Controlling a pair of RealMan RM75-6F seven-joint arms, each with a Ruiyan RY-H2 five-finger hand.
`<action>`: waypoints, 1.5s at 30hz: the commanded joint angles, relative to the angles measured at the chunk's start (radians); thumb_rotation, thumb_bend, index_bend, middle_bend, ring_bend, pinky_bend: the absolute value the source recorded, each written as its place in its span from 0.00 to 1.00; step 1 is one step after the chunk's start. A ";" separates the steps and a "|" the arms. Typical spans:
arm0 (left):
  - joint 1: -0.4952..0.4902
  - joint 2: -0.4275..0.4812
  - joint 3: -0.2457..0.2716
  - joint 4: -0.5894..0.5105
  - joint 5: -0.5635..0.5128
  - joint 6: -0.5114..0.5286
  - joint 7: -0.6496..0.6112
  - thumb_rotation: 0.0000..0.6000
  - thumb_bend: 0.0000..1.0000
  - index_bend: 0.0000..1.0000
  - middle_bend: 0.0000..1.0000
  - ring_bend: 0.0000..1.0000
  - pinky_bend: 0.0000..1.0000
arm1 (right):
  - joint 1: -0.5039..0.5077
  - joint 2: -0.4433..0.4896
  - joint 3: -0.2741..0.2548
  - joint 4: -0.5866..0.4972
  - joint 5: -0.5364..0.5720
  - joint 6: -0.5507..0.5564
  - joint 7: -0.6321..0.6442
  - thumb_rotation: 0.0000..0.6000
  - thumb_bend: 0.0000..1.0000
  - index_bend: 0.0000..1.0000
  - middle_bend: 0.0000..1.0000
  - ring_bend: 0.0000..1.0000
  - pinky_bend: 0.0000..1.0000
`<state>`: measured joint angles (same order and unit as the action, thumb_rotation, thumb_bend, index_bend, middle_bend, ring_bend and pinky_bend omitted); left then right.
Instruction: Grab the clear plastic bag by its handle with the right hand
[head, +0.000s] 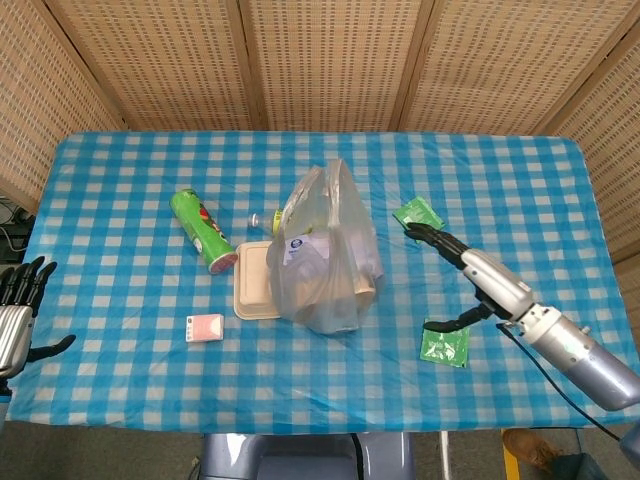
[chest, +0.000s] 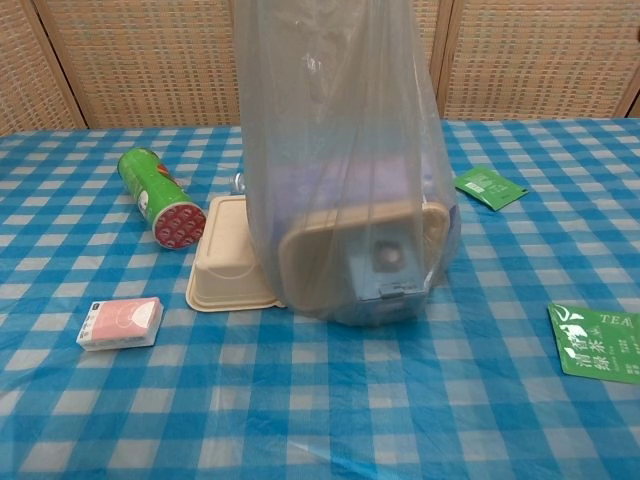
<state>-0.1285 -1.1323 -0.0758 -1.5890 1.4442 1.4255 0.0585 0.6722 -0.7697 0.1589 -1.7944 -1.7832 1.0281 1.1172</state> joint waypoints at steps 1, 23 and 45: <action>-0.008 -0.002 -0.007 0.003 -0.019 -0.017 0.003 1.00 0.00 0.00 0.00 0.00 0.00 | 0.107 0.025 0.035 -0.044 0.017 -0.117 0.067 1.00 0.00 0.08 0.00 0.00 0.00; -0.040 -0.007 -0.029 0.031 -0.105 -0.093 -0.003 1.00 0.00 0.00 0.00 0.00 0.00 | 0.394 -0.101 0.207 -0.069 0.421 -0.464 0.005 1.00 0.00 0.11 0.04 0.00 0.00; -0.051 -0.004 -0.037 0.043 -0.141 -0.114 -0.016 1.00 0.00 0.00 0.00 0.00 0.00 | 0.408 -0.206 0.428 -0.062 0.516 -0.710 0.392 1.00 0.00 0.16 0.25 0.19 0.23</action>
<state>-0.1796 -1.1359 -0.1130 -1.5464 1.3036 1.3118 0.0425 1.0935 -0.9675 0.5560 -1.8511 -1.2442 0.3483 1.4713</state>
